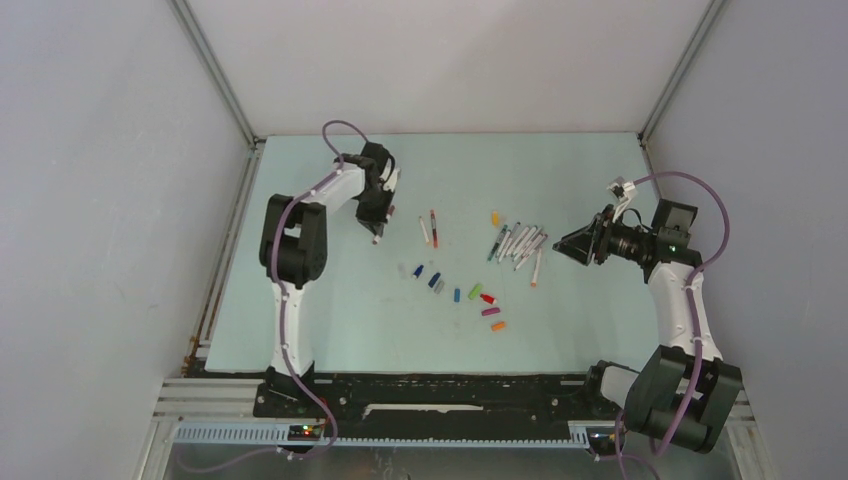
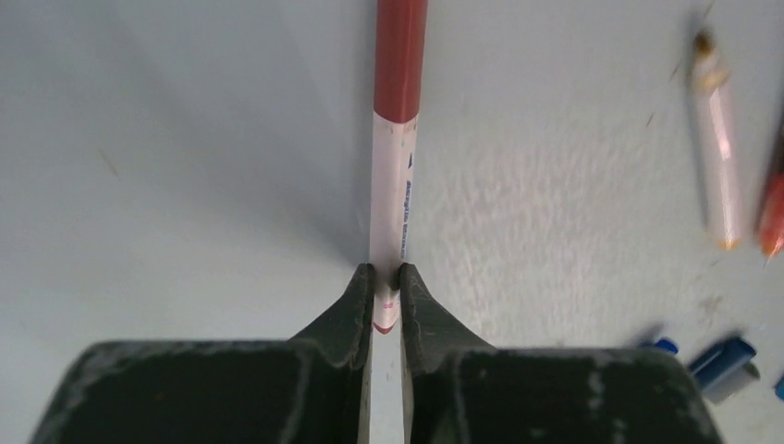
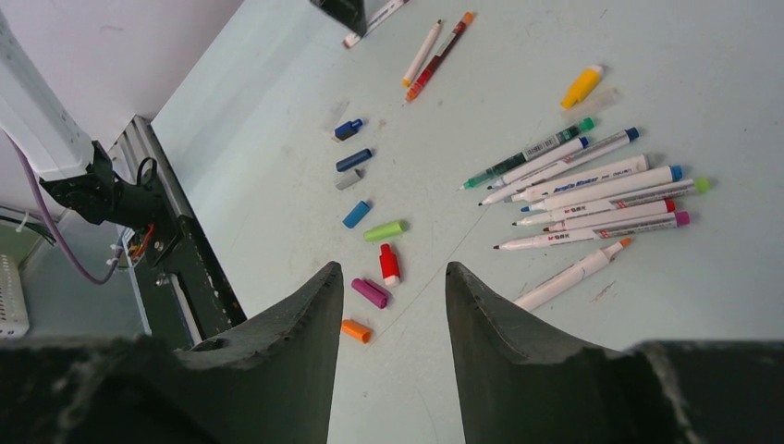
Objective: Open the pen caps
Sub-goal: Pick up the pen from the center of the board.
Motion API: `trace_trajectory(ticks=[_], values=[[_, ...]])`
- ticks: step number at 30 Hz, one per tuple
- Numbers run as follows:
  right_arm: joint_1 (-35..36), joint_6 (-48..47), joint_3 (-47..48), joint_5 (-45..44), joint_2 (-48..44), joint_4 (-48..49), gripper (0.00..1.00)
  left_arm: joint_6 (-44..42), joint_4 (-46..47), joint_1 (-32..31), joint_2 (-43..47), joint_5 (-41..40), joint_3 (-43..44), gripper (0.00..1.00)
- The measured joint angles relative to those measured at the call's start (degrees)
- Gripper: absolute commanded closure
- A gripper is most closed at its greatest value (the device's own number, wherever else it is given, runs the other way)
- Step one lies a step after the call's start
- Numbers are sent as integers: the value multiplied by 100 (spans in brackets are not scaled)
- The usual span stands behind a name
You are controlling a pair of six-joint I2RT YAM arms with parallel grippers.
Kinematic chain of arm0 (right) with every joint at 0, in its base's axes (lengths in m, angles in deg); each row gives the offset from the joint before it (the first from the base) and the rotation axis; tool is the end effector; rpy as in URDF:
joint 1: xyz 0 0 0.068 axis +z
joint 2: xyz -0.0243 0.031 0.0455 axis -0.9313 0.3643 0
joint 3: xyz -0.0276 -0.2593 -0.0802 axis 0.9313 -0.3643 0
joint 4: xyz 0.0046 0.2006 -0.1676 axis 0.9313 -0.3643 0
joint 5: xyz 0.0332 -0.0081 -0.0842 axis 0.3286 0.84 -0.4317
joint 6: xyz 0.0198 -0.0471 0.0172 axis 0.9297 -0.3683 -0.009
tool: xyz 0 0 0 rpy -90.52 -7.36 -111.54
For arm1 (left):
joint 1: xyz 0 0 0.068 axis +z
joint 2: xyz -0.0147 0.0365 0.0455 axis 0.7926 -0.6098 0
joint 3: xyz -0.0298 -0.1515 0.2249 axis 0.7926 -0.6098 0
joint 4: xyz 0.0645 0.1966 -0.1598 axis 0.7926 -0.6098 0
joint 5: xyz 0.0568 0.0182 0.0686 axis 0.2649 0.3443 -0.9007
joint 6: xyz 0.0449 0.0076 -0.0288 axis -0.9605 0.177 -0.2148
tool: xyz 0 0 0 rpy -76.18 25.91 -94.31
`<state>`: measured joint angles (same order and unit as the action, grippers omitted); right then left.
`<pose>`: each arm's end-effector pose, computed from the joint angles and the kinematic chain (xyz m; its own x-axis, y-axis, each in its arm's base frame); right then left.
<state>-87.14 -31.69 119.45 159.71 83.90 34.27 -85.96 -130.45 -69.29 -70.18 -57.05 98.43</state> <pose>0.2234 -0.0394 0.2667 -0.5404 0.0981 -0.8357 -0.6598 0.5668 0.4933 0.4376 -0.1348 0.1649 -0.9315 0.2786 -0.2340 0.2992 0.9525 -0.0571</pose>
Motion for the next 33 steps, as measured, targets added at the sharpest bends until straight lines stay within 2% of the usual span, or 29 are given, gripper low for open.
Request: trace_trajectory(ticks=[5, 9, 13, 15, 19, 22, 25, 28, 33], values=[[0, 11, 0, 48, -4, -2, 53, 448, 323, -50, 678, -22, -1123, 76], [0, 17, 0, 63, -4, 0, 53, 638, 369, -166, 723, -160, -1257, 68], [-4, 15, 0, 66, -4, -11, 53, 739, 289, -258, 682, -321, -1180, 67], [-13, 17, 0, 66, -4, -13, 53, 743, 188, -269, 610, -365, -1073, 72], [-28, 15, 0, 66, -4, -13, 53, 782, 81, -267, 525, -378, -946, 91], [-48, 13, 0, 66, -4, -15, 53, 802, 76, -269, 527, -367, -949, 97], [-48, -28, 0, 61, -15, -55, 53, 839, 229, -269, 645, -358, -1108, 100], [-48, -114, 0, 66, -68, -153, 53, 881, 697, -282, 1023, -302, -1674, 100], [39, -382, 0, 219, -120, -354, 53, 1088, 1521, -527, 2452, -59, -3095, 100]])
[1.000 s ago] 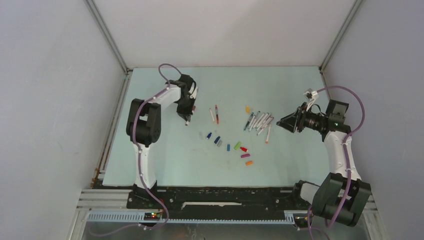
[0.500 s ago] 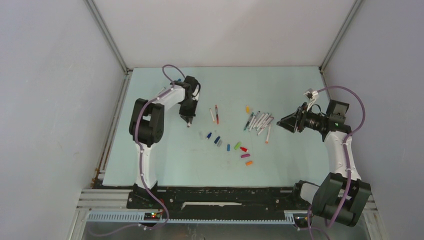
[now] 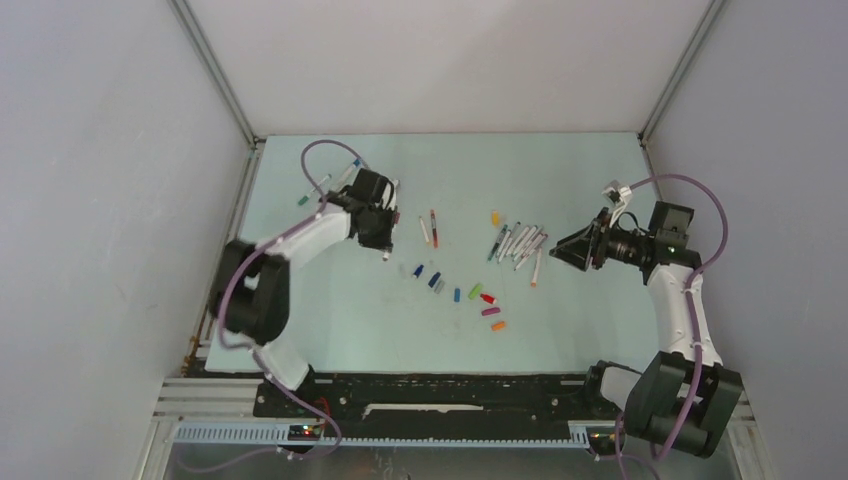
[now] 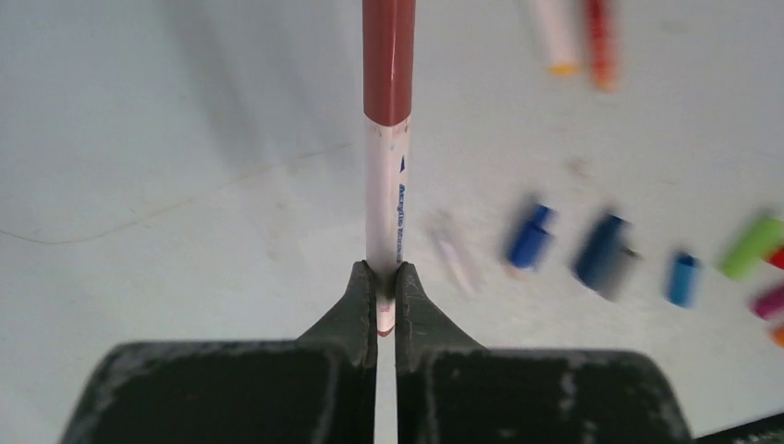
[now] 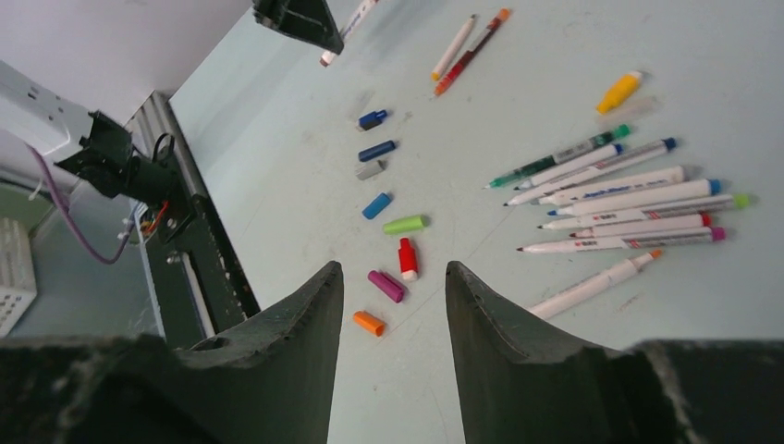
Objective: Open the pen caps
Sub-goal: Pick up the pen from the center of the board, then open the pen cap from the pen.
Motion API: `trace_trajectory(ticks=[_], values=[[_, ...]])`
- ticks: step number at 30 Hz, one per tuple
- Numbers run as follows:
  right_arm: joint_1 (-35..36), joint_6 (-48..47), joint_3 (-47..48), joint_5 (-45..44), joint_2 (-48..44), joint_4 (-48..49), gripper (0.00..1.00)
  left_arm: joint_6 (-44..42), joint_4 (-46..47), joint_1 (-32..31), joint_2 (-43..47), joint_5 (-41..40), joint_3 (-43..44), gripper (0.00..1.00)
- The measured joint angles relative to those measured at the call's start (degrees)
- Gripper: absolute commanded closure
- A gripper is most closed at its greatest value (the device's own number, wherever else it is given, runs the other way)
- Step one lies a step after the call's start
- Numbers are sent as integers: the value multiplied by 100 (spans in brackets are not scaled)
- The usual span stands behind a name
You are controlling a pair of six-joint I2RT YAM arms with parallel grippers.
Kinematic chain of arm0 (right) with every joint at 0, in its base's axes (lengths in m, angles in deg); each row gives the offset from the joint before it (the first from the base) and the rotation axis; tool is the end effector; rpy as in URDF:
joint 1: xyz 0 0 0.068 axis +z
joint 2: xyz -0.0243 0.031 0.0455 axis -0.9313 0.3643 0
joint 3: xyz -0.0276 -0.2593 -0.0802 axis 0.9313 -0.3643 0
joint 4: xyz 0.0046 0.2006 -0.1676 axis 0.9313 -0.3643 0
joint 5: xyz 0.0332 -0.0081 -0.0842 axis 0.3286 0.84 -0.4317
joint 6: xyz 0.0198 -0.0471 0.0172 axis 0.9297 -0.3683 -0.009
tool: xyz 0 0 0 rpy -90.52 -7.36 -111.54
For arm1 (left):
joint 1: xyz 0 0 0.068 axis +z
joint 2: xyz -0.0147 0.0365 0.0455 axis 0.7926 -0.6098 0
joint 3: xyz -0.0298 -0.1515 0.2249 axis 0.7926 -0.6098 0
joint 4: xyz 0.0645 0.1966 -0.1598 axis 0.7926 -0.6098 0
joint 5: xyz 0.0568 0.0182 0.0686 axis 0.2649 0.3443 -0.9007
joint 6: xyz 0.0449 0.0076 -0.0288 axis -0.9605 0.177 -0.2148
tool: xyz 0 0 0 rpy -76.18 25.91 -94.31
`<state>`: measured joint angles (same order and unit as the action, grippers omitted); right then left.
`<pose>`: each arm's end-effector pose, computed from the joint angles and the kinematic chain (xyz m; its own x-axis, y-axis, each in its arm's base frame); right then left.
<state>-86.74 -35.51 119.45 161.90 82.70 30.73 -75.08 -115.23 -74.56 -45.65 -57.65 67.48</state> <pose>0.2163 -0.0349 0.2682 -0.5233 0.0770 -0.8487 -0.6989 0.5310 0.4791 0.3387 -0.1396 0.1925 -0.9163 0.1653 -0.3647 0.2210 0.9683 -0.1162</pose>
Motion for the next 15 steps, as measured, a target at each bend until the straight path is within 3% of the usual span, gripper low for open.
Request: trace_trajectory(ticks=[5, 8, 11, 15], values=[[350, -404, 0, 192, -61, -304, 50, 476, 1386, -638, 2004, 501, -1241, 100], [581, -605, 0, 409, -195, -466, 43, 1001, 2688, -1233, 2968, 837, -1982, 100], [734, -546, -72, 752, -431, -358, 37, 1537, 4065, -1934, 3342, 975, -2557, 100], [852, 208, -428, 1123, -879, 439, 30, 2000, 5335, -2780, 3180, 931, -2763, 100]])
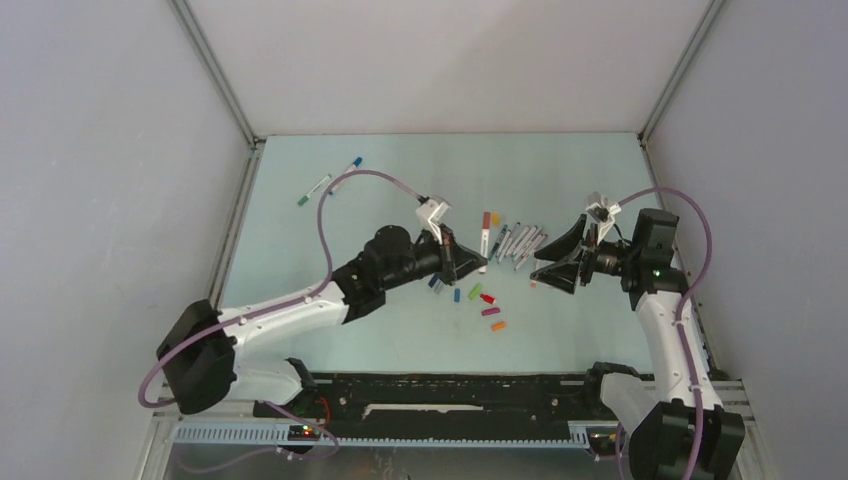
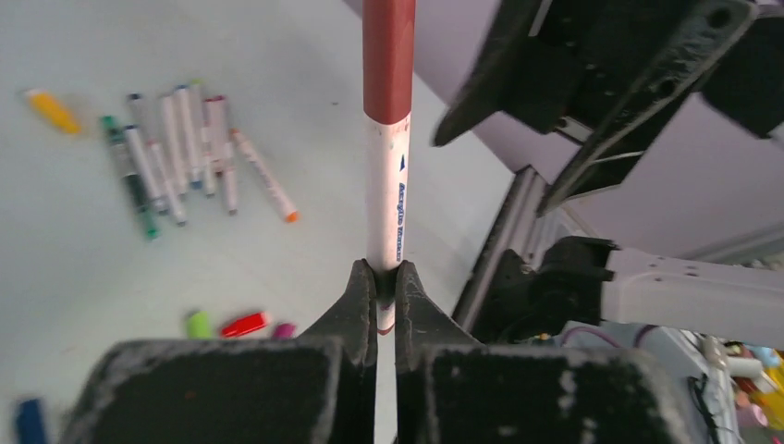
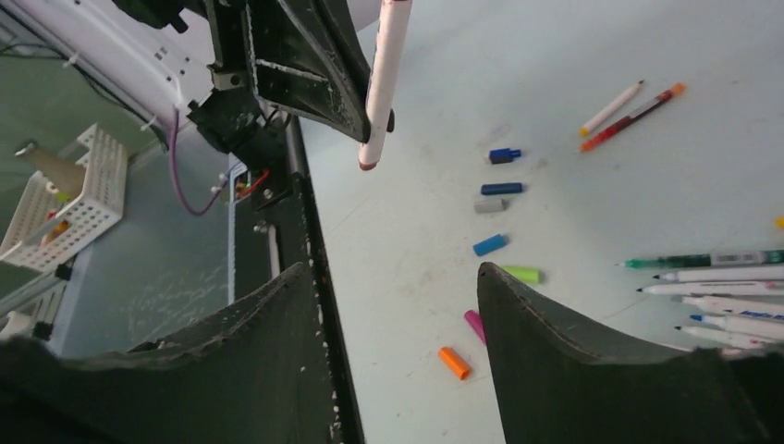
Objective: Open the pen caps
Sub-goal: Open the pen cap from the pen.
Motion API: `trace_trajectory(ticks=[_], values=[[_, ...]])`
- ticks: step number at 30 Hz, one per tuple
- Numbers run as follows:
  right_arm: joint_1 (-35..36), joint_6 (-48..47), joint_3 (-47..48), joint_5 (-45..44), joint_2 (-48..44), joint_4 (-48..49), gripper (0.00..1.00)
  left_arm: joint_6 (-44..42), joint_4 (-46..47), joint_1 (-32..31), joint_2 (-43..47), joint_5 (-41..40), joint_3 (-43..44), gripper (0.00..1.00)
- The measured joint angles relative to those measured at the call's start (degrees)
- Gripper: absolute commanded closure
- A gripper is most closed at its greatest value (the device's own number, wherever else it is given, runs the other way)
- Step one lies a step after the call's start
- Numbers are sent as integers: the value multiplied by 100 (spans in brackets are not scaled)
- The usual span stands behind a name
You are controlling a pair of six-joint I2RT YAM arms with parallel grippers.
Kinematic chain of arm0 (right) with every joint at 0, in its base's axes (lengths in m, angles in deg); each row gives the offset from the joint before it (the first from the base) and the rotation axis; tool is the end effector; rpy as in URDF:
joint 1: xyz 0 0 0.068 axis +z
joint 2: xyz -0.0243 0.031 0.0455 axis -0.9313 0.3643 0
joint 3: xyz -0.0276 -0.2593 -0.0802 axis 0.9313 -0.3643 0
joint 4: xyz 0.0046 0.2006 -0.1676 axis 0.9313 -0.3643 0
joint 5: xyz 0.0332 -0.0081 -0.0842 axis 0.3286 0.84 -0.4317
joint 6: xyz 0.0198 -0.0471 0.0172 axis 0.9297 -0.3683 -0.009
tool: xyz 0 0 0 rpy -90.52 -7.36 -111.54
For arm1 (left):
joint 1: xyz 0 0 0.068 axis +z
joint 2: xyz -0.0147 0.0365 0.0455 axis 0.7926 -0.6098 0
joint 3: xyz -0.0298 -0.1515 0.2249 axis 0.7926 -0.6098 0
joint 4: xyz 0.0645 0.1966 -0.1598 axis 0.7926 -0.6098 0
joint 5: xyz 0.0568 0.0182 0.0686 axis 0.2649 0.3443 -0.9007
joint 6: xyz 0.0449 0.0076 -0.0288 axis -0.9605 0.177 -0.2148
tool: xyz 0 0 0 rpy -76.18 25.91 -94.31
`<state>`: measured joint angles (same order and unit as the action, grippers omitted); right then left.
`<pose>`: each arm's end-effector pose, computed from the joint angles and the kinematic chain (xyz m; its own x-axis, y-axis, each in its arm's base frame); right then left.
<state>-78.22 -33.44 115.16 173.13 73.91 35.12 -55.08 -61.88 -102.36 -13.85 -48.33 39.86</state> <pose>0.1892 0.0040 0.2819 -0.4068 0.0396 -0.9127 -0.8788 0.2558 0.4028 0.1823 -0.2284 0.2878 -0.5516 -0.1287 -0.8241 0.6957 0.4740 -0.5397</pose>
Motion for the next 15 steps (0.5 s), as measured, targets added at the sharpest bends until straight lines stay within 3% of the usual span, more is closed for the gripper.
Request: trace_trajectory(ticks=[9, 15], values=[[85, 3412, -581, -356, -278, 2658, 32, 343, 1250, -809, -1058, -310, 522, 100], [157, 4535, -702, -525, -275, 3560, 37, 549, 1574, -1027, -1526, -422, 837, 100]])
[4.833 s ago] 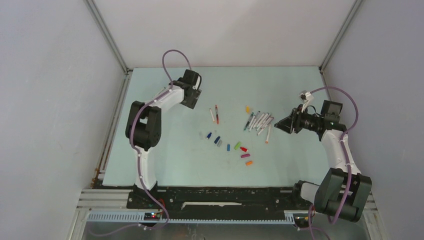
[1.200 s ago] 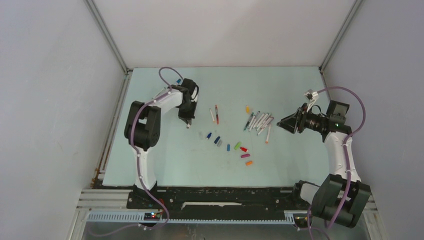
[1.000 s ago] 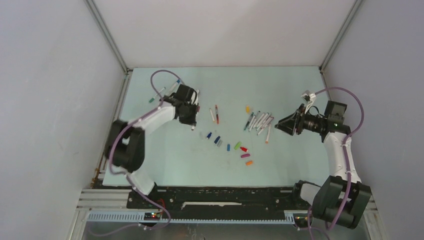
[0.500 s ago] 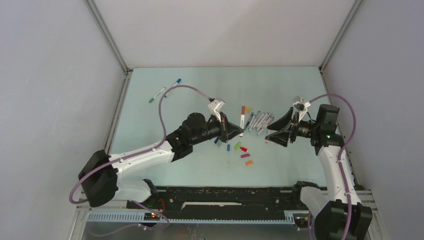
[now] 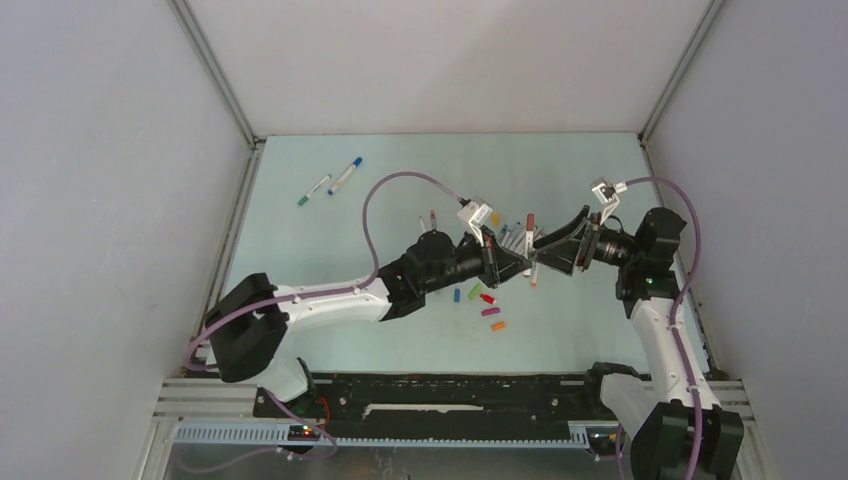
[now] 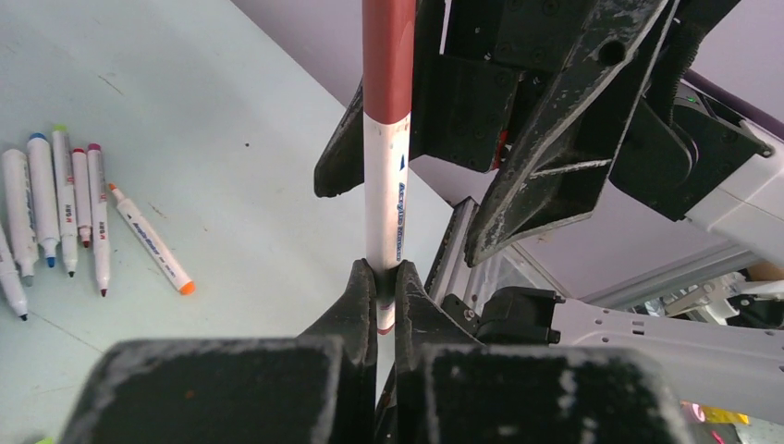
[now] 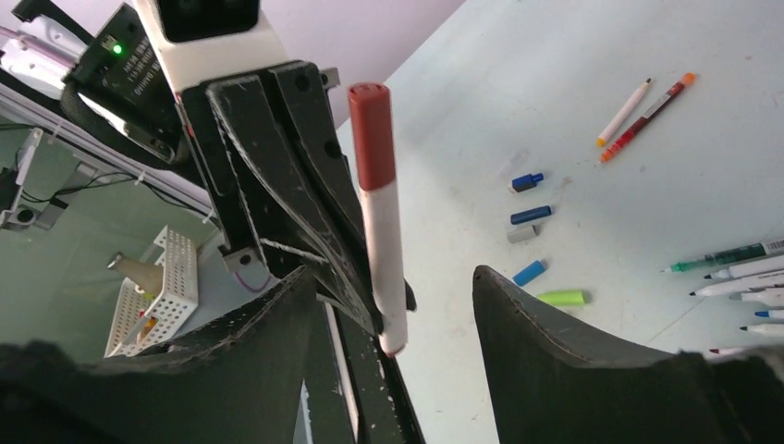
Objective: Open the pen caps
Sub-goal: Open the pen cap from the pen.
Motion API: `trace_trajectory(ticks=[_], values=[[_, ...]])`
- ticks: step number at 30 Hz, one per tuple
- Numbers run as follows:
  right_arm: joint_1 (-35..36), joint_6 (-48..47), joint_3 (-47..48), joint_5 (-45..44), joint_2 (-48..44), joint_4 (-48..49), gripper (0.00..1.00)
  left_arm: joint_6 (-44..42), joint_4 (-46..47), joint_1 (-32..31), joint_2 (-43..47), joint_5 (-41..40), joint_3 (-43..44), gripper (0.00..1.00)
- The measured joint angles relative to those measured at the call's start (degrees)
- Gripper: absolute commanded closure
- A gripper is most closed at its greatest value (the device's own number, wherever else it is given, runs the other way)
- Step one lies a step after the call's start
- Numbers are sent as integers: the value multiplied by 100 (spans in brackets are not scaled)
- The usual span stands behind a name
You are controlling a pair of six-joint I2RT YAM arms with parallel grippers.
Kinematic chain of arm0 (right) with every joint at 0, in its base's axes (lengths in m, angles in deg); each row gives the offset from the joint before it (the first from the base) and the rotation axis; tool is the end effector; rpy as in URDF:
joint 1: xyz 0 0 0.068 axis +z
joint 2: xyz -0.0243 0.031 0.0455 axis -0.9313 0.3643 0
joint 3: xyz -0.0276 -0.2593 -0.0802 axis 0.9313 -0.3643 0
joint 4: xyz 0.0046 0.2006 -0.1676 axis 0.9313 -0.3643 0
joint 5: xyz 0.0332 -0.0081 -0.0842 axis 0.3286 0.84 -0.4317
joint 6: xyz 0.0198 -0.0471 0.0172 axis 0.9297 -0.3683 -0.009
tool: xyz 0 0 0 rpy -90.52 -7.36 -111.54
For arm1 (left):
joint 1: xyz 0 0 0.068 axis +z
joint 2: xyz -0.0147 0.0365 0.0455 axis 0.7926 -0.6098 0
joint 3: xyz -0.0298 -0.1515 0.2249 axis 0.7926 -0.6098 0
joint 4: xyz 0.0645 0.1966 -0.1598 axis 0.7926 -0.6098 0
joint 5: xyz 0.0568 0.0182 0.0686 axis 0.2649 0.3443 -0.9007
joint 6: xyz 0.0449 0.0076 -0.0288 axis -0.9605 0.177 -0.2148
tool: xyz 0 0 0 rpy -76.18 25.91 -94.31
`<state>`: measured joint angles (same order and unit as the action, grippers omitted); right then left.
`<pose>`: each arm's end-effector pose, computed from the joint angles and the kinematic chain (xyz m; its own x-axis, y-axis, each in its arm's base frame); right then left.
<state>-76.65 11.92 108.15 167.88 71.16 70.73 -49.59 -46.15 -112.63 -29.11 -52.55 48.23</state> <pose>0.1976 0.0075 0.2941 -0.5855 0.1840 -0.7895 -0.7391 0.2789 0.6132 0.1719 -0.3101 0.2878 -0.5615 -0.2074 -0.8010 0.7381 0.3121 -0.5982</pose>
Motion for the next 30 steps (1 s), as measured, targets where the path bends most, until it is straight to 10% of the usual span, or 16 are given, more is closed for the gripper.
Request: trace_trajectory(ticks=[12, 16, 18, 30], values=[[142, 407, -81, -214, 22, 358, 57, 164, 118, -146, -334, -13, 175, 100], [223, 376, -87, -223, 50, 378, 85, 201, 160, -177, -334, -15, 240, 99], [245, 389, -94, -201, 52, 404, 100, 201, 149, -181, -334, -31, 247, 88], [251, -57, -114, 177, 55, 459, 100, -361, -358, -170, 481, -227, 153, 10]])
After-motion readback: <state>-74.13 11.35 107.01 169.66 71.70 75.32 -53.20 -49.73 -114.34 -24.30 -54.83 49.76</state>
